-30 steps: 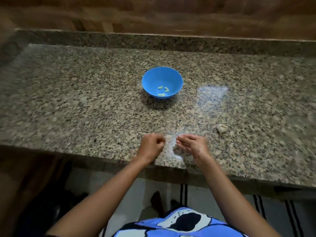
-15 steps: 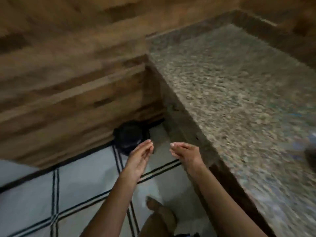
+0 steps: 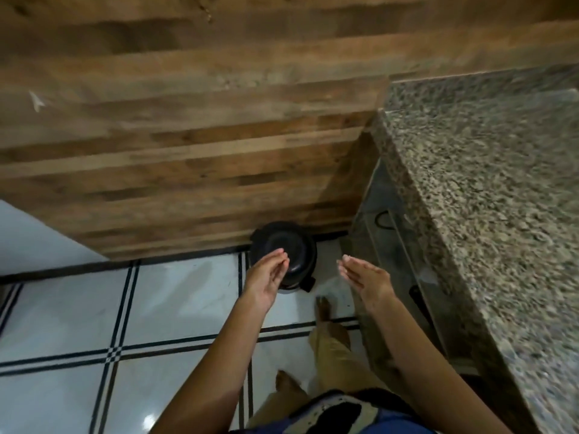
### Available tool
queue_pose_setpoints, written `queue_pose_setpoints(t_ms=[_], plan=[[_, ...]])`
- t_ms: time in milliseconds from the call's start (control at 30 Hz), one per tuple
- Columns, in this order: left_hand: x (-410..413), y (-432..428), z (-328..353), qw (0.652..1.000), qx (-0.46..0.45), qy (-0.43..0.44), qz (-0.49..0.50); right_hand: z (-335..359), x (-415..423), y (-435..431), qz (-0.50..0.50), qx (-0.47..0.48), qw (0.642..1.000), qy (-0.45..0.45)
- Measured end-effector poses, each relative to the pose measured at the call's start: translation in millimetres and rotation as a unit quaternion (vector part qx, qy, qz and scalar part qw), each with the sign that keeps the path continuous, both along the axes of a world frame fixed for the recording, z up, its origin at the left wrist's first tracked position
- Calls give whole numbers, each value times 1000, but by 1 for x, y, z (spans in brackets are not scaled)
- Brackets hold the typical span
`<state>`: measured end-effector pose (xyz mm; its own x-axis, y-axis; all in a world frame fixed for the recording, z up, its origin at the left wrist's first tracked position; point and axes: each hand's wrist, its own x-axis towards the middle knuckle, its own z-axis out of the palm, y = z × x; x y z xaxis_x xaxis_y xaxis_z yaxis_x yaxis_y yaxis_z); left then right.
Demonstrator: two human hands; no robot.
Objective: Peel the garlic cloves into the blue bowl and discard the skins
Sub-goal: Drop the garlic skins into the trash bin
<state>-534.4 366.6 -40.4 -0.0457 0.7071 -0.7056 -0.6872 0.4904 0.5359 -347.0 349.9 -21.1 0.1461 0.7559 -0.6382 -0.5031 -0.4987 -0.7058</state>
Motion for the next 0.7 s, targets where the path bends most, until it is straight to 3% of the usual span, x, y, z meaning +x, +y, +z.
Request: queue_pose_setpoints(t_ms=[233,467,700], plan=[[-22,37,-6,999,28,9,19,-16,-14,55,5,-39,997,70],[-33,75,-20,999,-10,24,41,-32,-22,103,42,-76,996,-1],[-1,96,-73,997,-65,-22,29,-79,-26,119,46,-154,987,-11]])
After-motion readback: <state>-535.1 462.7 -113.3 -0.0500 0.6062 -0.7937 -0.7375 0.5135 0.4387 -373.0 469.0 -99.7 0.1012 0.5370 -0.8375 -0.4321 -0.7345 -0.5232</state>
